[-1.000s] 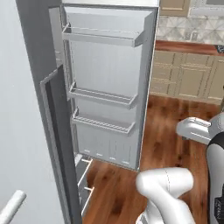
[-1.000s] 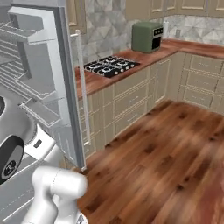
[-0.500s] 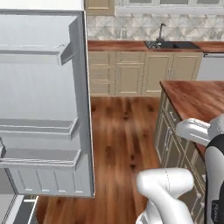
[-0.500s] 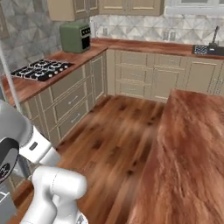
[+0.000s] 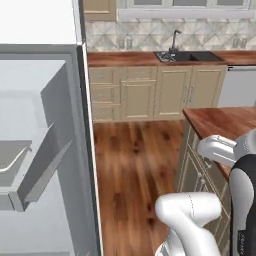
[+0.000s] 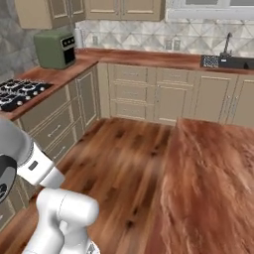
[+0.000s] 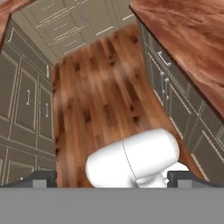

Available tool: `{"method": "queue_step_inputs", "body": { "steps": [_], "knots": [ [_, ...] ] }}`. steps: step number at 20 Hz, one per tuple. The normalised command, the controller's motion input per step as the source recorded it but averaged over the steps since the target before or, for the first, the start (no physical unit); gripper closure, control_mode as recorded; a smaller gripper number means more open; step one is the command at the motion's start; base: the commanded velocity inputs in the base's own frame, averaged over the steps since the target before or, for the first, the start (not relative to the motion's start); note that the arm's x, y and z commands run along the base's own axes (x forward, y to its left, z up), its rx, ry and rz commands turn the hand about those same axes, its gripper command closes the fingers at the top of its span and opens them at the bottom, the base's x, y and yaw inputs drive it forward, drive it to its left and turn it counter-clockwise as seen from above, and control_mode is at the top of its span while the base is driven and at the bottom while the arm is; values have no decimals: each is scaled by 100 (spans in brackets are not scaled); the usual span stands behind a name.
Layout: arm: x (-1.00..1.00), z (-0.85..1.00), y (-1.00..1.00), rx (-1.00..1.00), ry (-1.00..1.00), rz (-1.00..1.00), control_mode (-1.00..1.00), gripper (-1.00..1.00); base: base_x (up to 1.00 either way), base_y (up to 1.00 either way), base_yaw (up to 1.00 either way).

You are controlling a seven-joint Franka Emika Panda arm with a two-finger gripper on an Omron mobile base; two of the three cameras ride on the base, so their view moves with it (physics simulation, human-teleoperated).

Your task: Place the bowl with the avocado and lemon on the second highest shelf of the fridge. Place the bowl with the fish and steak on the top shelf of the fridge.

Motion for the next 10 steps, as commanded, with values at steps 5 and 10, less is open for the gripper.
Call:
{"method": "queue_step_inputs", "body": {
  "steps": [5,10],
  "knots": [
    [0,0,0,0,0,0,100,-100,100,16,-4],
    [0,0,0,0,0,0,100,-100,100,40,0]
  ]
}}
